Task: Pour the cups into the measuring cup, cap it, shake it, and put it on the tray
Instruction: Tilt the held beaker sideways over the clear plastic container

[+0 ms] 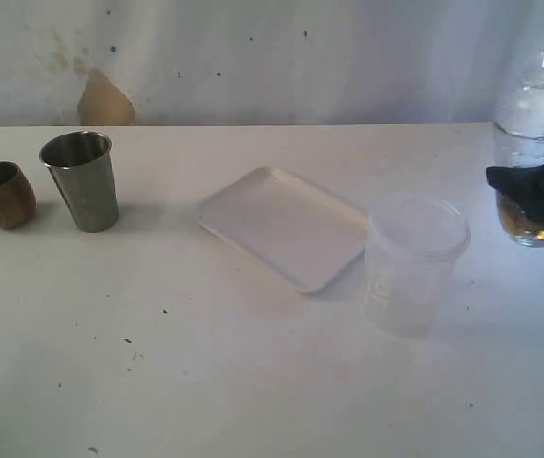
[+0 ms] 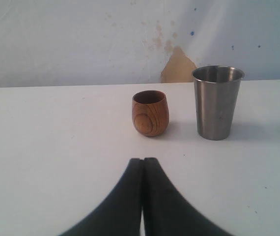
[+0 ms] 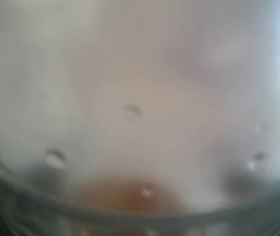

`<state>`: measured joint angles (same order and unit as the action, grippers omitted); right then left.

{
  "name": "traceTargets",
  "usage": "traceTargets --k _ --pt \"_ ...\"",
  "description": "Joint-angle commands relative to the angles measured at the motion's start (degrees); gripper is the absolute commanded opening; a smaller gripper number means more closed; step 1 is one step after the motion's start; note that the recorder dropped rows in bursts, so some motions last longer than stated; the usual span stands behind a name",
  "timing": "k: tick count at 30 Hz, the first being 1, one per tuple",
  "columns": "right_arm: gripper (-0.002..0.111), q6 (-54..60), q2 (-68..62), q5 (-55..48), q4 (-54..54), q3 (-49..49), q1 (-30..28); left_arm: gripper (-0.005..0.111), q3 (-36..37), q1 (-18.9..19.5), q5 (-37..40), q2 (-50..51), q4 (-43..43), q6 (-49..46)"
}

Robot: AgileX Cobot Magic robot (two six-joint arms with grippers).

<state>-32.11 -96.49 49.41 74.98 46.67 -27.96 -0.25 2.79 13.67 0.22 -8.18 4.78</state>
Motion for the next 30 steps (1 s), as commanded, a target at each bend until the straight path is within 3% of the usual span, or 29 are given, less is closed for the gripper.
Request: traceTargets --k 1,11,24,30 --pt "0.000 6.4 -1.6 9.5 -0.2 0.6 -0.1 0.000 0.3 -0.1 -0.1 -0.2 0.4 0.1" --pt "0.000 13.4 -3.0 0.8 -0.3 0.8 -0.1 0.000 0.3 -0.1 -0.1 -0.2 0.4 0.1" --pt "0.000 22.5 -3.0 -0.7 -1.0 2.2 0.0 0.000 0.3 -0.1 -0.1 -0.2 0.4 0.1" --pt "0.000 32.5 -3.3 -2.0 -1.3 2.6 0.0 0.000 0.3 -0.1 -0.1 -0.2 0.4 0.1"
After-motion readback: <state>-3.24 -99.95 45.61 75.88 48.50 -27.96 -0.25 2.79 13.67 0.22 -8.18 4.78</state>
